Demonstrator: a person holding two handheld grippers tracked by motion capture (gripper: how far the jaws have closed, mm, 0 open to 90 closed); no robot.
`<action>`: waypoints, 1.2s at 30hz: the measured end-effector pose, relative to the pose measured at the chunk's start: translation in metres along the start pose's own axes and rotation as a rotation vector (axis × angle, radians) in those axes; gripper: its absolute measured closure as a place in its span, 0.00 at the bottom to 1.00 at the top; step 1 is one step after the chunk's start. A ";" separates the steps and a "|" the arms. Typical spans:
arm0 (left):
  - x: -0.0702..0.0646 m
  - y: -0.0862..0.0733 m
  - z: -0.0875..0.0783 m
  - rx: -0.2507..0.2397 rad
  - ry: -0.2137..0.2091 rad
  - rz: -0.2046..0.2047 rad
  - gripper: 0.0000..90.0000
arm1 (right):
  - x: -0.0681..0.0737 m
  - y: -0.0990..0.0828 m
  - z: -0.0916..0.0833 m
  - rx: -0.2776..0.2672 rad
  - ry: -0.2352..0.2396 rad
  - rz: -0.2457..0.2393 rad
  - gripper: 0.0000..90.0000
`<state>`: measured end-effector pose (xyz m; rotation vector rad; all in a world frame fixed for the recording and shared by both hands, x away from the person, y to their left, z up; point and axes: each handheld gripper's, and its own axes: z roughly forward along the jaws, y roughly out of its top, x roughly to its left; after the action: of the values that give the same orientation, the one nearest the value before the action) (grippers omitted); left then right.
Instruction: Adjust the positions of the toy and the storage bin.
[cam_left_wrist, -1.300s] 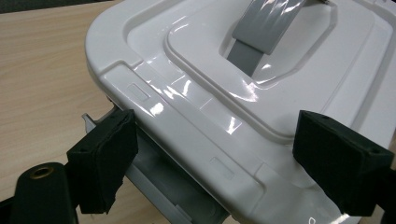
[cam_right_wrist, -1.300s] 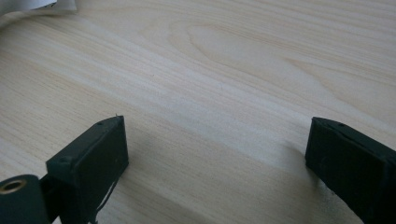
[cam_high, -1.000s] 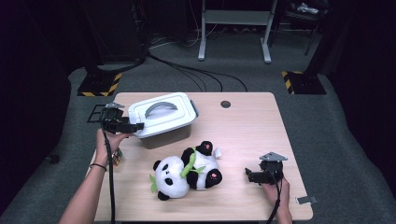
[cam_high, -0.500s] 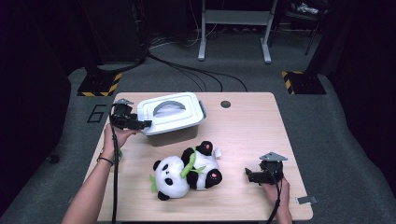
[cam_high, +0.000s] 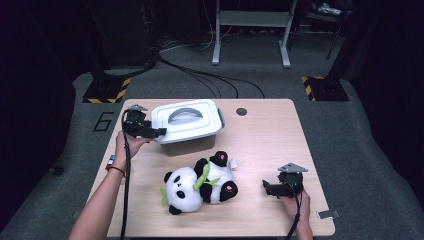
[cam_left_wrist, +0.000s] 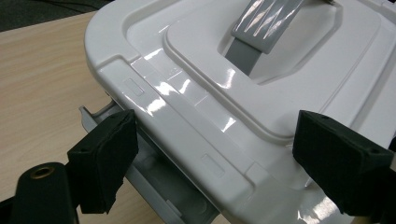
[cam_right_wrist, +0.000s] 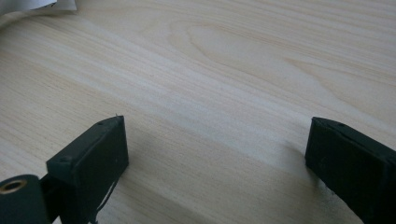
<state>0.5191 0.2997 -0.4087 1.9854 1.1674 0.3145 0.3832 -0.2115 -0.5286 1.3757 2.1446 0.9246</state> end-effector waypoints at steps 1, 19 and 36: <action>-0.001 0.001 0.001 0.004 0.001 -0.001 0.16 | 0.000 0.000 0.000 0.000 0.000 0.000 0.06; -0.015 0.017 0.020 0.021 -0.014 0.039 0.16 | 0.000 0.000 0.000 -0.001 0.000 -0.001 0.06; -0.026 0.028 0.033 0.039 -0.027 0.067 0.16 | 0.000 0.000 0.000 0.001 0.000 0.004 0.06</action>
<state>0.5416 0.2543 -0.4051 2.0600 1.0995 0.3003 0.3829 -0.2114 -0.5285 1.3808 2.1430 0.9256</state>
